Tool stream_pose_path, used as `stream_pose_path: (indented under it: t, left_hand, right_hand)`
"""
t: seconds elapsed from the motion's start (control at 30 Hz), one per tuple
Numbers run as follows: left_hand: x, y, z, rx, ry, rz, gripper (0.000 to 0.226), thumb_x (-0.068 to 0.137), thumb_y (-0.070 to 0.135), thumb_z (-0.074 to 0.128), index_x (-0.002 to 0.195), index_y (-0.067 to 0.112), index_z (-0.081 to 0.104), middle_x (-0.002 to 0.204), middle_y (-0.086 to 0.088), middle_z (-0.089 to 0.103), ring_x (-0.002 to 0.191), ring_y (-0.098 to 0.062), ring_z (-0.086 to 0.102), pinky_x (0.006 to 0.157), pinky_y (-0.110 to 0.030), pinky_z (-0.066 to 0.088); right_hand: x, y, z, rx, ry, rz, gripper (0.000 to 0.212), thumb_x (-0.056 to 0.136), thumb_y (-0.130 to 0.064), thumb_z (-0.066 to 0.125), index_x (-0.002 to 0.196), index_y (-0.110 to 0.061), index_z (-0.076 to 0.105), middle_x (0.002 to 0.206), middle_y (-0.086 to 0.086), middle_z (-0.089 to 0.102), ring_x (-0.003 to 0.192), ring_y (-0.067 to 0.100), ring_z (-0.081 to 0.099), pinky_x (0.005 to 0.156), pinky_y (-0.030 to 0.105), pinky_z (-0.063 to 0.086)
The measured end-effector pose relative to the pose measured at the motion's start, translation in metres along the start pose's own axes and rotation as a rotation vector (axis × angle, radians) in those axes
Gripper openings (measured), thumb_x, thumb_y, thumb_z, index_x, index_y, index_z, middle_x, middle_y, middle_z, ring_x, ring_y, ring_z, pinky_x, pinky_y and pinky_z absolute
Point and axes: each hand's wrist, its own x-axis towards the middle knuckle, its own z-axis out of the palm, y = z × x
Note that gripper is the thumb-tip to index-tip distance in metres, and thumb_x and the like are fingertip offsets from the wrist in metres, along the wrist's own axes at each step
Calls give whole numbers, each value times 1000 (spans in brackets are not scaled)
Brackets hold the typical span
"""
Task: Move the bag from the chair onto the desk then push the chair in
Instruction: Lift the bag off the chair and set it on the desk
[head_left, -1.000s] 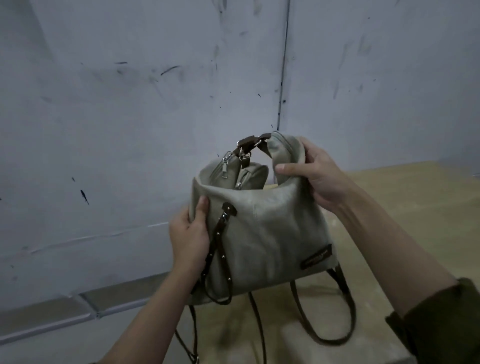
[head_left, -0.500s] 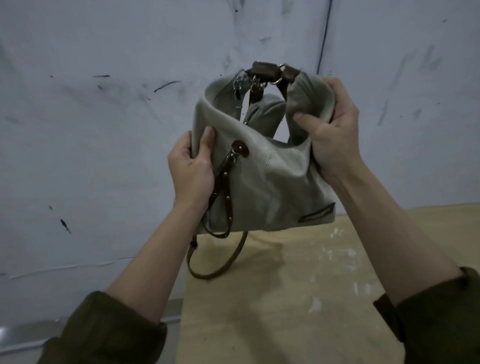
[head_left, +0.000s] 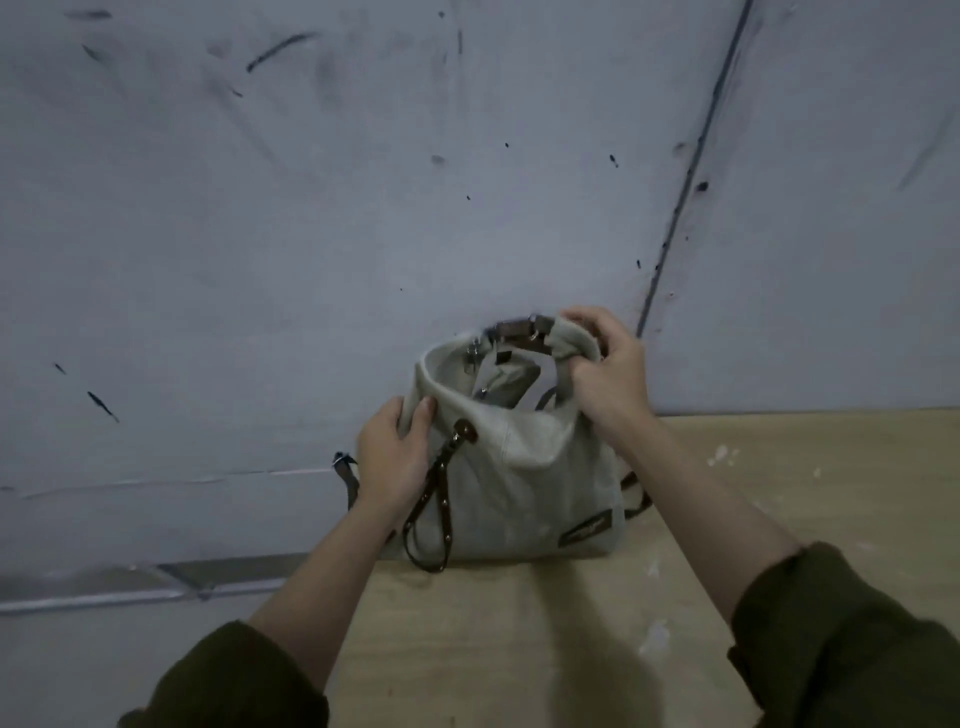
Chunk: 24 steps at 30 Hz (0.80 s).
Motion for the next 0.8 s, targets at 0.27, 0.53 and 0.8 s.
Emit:
stream_pose_path:
  t: [0.27,0.53,0.8]
  left_hand:
    - [-65,-52,8,349,43,582,57,90,42,42,135,10,27,135,-13,34,126,-23,33,107,-35,27]
    - [-72,-72,38,670,-171,607,65,92,50,27,147,25,1,158,9,-13,146,-15,0,117,-37,7]
    - [-36,-77,55,784,-133,508,63,93,55,13,147,25,0,157,6,2,145,-11,-2,115,-35,6]
  right_hand:
    - [6,31,16,12,38,74,34,77,8,58,102,-13,62,99,2,63,94,15,59,80,20,48]
    - [-99,104,-22,-529,-166,-575,73,83,-48,50,140,-12,21,149,14,20,139,30,22,113,49,24]
    - [-95,143,-7,-857,-381,-304,83,77,-70,37,141,-40,-7,154,-11,-21,143,23,-12,110,63,1]
